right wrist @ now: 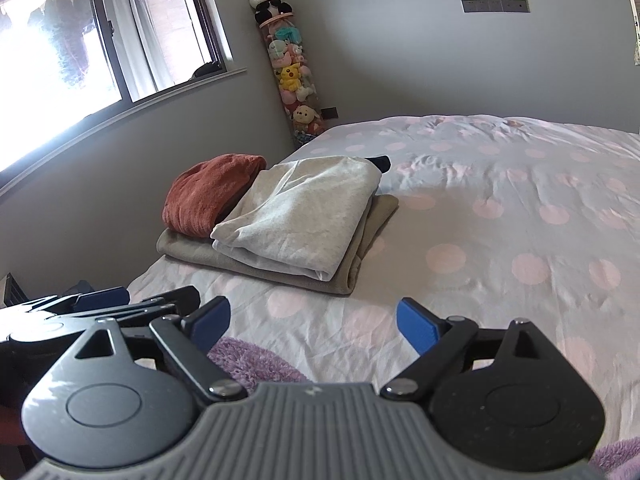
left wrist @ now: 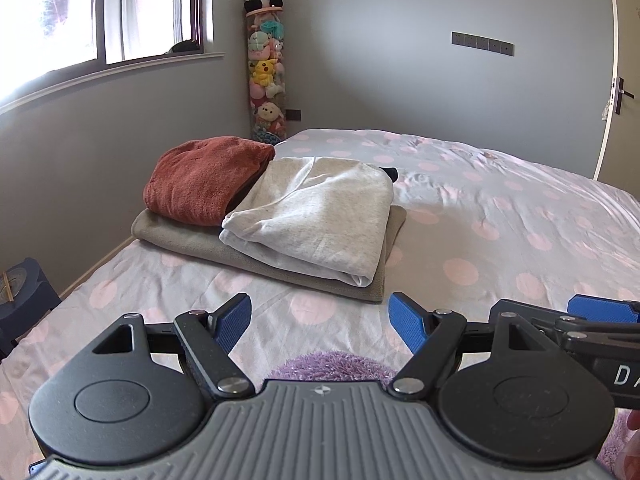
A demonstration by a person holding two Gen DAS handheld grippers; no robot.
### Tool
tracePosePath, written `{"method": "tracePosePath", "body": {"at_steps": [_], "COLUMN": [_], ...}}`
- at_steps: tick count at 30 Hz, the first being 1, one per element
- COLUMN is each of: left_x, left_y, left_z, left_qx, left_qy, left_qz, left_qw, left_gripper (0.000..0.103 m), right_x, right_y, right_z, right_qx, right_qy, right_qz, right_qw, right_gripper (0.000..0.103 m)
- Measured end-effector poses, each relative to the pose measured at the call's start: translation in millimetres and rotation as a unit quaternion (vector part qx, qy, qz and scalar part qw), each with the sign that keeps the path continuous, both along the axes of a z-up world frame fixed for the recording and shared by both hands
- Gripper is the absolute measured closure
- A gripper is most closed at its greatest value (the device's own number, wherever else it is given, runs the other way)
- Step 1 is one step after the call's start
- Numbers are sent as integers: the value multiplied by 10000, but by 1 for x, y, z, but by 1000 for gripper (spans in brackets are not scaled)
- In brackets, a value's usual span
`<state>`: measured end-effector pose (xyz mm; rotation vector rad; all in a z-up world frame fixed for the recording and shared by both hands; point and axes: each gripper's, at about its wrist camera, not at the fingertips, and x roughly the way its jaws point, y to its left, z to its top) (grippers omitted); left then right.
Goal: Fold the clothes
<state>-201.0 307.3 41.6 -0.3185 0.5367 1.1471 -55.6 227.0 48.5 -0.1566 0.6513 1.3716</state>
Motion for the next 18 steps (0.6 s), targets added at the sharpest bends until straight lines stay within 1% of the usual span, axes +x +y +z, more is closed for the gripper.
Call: {"method": "tracePosePath", "body": {"at_steps": [18], "left_x": [-1], "left_y": [-3], "left_z": [1], "left_qx": [12], "left_qy": [26], "left_qz": [65], "left_qw": [10000], "left_gripper": [28], "right_x": [-2], "right_y": [-3], "right_z": [0], "right_qx": [21], "right_qy": [-57], "right_qz": [-47], "right_qw": [10000], "right_gripper": [11]}}
